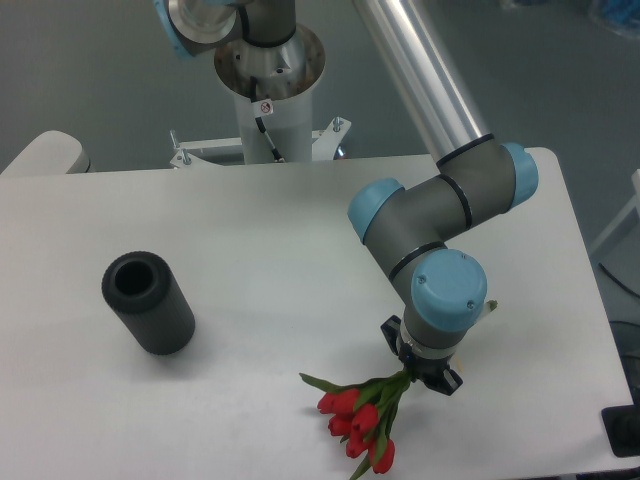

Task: Insert the flowers into the vase
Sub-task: 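Hold the red tulip bunch in the gripper and begin moving toward the vase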

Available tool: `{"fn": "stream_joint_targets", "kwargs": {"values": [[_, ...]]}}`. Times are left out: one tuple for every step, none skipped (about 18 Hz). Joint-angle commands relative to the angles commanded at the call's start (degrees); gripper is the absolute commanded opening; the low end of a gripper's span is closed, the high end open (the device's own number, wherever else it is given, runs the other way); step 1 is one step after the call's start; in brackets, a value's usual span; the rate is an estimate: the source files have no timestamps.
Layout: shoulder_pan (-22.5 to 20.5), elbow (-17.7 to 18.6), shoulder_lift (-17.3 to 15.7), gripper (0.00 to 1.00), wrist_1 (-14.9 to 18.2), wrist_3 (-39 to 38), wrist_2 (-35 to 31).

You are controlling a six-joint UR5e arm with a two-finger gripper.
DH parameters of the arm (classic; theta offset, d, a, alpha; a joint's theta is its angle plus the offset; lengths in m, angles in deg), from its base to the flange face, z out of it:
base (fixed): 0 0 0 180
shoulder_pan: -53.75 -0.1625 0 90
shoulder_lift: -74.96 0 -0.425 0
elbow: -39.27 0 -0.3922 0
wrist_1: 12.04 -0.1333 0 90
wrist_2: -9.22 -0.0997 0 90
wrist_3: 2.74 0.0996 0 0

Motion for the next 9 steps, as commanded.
{"fn": "stream_joint_targets", "kwargs": {"values": [[0.0, 0.1, 0.0, 0.03, 0.1, -0.1, 0.0], [0.0, 0.2, -0.1, 0.03, 0.1, -0.1, 0.0], [0.1, 0.2, -0.1, 0.03, 0.1, -0.1, 0.0], [0.2, 0.3, -0.2, 0.03, 0.1, -0.1, 0.0], [0.3, 0.3, -0.2, 0.03, 0.1, -0.1, 0.0], [0.3, 0.4, -0.3, 0.03, 0.1, -0.1, 0.0], [0.4, 0.7, -0.4, 0.03, 0.1, -0.2, 0.1], [0.4, 1.1, -0.5, 0.03, 0.1, -0.3, 0.2], [0.5, 1.3, -0.7, 0.03, 0.1, -0.6, 0.3]]}}
